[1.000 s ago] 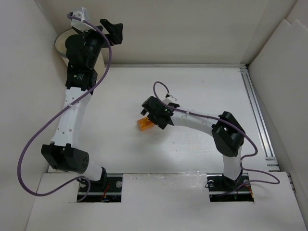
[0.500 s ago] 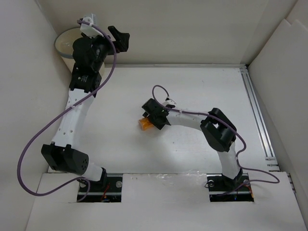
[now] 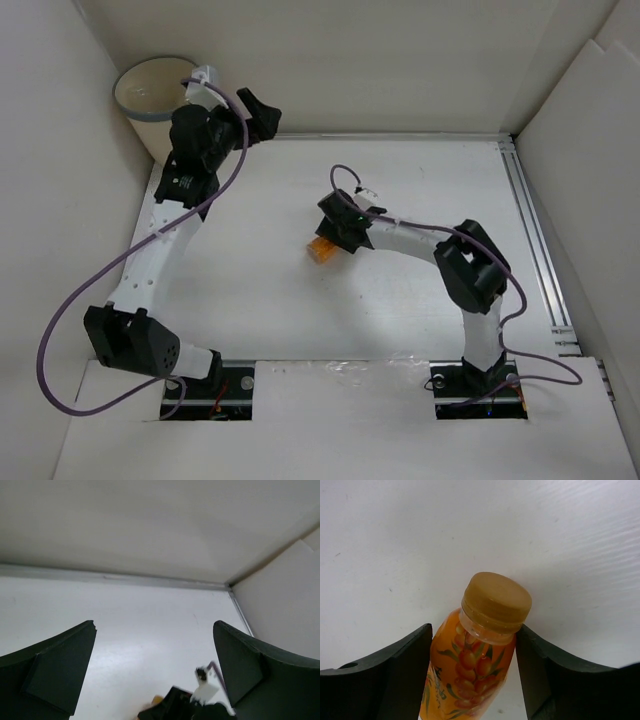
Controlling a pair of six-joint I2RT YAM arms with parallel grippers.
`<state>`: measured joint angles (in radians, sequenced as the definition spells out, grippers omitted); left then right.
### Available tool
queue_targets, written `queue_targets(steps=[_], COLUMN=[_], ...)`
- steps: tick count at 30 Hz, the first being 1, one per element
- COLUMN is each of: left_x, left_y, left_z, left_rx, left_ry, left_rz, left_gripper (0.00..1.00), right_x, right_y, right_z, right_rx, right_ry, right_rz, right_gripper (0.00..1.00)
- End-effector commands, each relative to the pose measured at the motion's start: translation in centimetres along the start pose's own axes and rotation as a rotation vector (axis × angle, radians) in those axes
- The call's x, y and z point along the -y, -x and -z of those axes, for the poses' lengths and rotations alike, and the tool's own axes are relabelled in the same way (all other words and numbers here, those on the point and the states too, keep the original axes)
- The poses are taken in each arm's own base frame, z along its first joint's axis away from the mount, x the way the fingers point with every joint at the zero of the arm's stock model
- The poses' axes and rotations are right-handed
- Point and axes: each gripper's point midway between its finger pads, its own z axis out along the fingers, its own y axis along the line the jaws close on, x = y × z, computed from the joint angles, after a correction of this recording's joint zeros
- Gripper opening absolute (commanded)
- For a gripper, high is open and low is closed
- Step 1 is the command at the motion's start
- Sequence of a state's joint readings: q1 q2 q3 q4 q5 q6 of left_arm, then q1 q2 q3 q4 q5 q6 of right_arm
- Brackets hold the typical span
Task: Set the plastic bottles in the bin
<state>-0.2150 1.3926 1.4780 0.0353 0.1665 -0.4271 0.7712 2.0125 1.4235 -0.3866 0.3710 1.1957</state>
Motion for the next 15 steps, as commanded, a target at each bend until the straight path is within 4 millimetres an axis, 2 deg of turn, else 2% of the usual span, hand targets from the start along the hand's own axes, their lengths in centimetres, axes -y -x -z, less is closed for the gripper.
queue_targets(steps=[1, 2, 3, 4, 5, 6, 7, 8, 9, 11, 13, 15], left_x=[3.0, 4.4, 4.7, 5.4, 6.3, 6.9, 7.3, 8.0, 8.1, 9.1, 11.1, 12.7], left_y=[-3.6, -5.8, -6.8, -8.2, -8.7, -11.4, -11.8, -11.4, -13.1, -13.4, -14.2, -13.4], left_z=[0.5, 0.4, 0.2, 0.2, -0.3, 0.8, 1.2, 1.3, 1.8, 2.0, 2.9, 4.0], left_rx=[-0.078, -0.134, -0.162, -0.2, -0.194, -0.265, -0.269, -0.224, -0.27, -0.279, -0.296, -0.259], left_ry=[-0.131, -0.207, -0.239, -0.284, -0.358, -0.451, -0.488, -0.555, -0.601, -0.664, -0.777, -0.89], left_rz=[0.068, 0.078, 0.093, 0.113, 0.125, 0.151, 0.205, 0.2, 0.217, 0.226, 0.22, 0.22], left_gripper=[1.0, 1.0, 1.0, 1.0, 1.0, 1.0, 1.0, 1.0, 1.0, 1.0, 1.0, 1.0], right_x=[-2.0, -2.4, -3.5, -3.4, -3.6, -4.1, -3.6, -4.1, -4.6, -5.4, -6.6, -7.6], right_y=[7.4, 8.4, 10.2, 11.5, 12.5, 12.8, 14.9, 16.2, 17.1, 17.6, 17.4, 17.7], right_z=[5.2, 6.0, 7.1, 9.1, 10.2, 11.4, 11.9, 14.2, 15.6, 18.5, 20.9, 22.8], right_rx=[0.177, 0.196, 0.221, 0.248, 0.267, 0.252, 0.291, 0.315, 0.32, 0.303, 0.301, 0.324], right_ry=[0.141, 0.187, 0.285, 0.339, 0.388, 0.47, 0.513, 0.594, 0.667, 0.847, 0.955, 1.028], right_rz=[0.213, 0.249, 0.309, 0.32, 0.333, 0.358, 0.363, 0.365, 0.377, 0.451, 0.517, 0.542], right_gripper=[0.0, 0.0, 0.0, 0.0, 0.0, 0.0, 0.0, 0.0, 0.0, 0.0, 0.0, 0.0])
